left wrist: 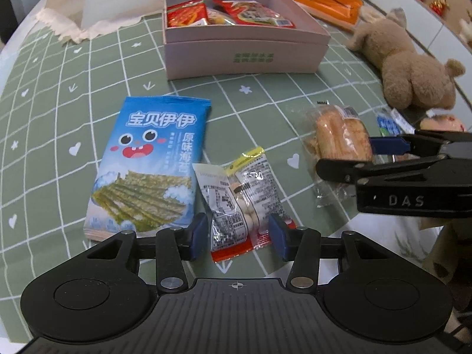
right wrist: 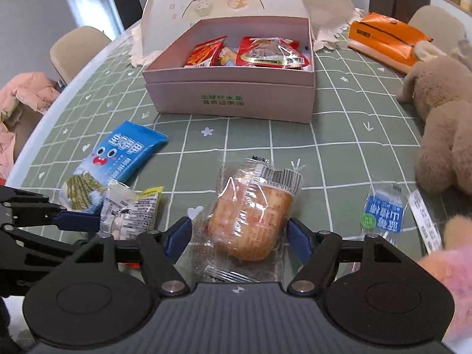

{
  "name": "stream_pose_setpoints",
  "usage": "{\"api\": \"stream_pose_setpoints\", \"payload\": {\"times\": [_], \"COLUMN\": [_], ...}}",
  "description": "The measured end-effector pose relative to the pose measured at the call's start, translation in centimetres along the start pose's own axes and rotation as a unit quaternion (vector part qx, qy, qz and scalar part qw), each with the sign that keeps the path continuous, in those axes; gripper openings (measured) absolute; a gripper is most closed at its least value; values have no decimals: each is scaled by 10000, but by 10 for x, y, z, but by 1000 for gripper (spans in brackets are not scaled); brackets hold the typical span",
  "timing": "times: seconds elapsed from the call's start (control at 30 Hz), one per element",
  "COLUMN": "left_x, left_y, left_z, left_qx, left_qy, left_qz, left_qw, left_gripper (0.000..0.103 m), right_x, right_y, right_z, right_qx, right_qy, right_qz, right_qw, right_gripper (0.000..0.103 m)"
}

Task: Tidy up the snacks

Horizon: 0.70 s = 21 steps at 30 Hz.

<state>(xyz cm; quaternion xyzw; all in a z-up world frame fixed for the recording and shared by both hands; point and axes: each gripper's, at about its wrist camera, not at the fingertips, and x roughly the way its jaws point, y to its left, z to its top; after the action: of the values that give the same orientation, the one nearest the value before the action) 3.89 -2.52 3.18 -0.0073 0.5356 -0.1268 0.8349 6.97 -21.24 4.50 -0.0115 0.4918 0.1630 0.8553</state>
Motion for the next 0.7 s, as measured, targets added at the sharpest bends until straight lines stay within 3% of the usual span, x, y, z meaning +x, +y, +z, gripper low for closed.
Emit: {"api": "stream_pose_setpoints", "payload": {"times": [0.23,0.5,0.7], "left_x": [4,11,0], "left_y": [3,-5,20], "left_z": [7,18,19], "left_qx": [-310,-83,-30], "left_qy": [-11,-74,-202], "left_qz": [-318,-131,288], "left_qw": [9990,9999,9994], "left_gripper": [50,50,49], "right_x": [1,-9,-15], "right_y": [3,-6,-14], "right_z": [-1,-11,-17], "right_qx": [-239,-146,-104], "right_qy": [-39,-140,-161], "right_qz": [-221,-439,-604], "right_qw": [9995,9988,9980], "right_gripper": [83,83,83]}}
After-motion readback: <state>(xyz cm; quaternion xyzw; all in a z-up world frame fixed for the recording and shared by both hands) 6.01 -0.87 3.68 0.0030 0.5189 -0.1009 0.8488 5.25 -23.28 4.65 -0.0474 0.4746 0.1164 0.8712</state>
